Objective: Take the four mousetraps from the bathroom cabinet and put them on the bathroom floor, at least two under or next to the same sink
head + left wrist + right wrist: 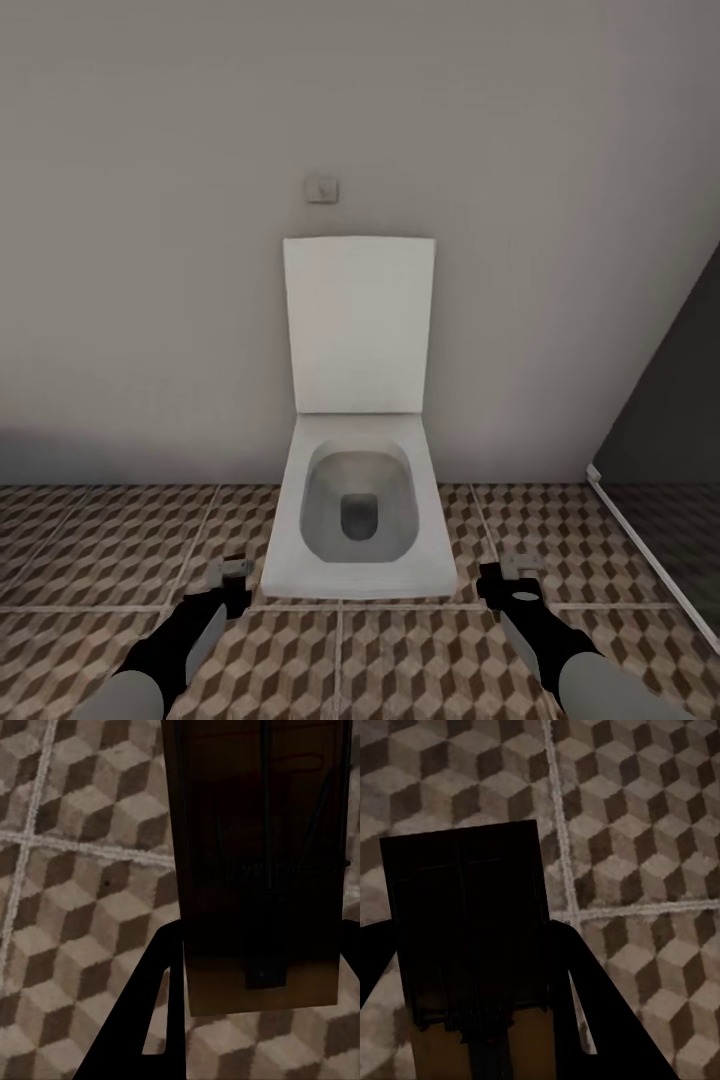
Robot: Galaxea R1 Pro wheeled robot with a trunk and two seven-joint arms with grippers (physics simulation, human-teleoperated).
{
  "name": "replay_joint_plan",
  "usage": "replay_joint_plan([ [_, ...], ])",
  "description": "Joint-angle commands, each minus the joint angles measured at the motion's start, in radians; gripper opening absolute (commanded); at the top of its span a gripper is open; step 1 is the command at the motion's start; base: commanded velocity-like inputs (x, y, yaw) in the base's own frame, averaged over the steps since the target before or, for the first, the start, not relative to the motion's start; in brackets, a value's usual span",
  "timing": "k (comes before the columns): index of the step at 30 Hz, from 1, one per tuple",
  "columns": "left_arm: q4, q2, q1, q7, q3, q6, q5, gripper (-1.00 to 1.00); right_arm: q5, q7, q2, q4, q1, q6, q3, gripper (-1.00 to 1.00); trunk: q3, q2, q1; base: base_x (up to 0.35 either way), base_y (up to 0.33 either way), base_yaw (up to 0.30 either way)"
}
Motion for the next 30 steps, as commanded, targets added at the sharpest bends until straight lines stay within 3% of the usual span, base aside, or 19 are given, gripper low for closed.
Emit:
replay_joint_plan([
  [1, -0.002, 0.001, 0.000, 0.007, -0.006, 0.005, 0.010, -1.00, -0.008, -0.006, -0.001, -0.002, 0.000, 0.006, 0.009, -1.00, -0.005, -0.001, 0.000, 0.000, 0.000, 0.000],
  [30, -0.003, 0.002, 0.000, 0.007, -0.006, 0.004, 0.010, -1.00, -0.008, -0.007, -0.001, -0.002, 0.000, 0.006, 0.009, -1.00, -0.117, -0.007, 0.013, 0.000, 0.000, 0.000],
])
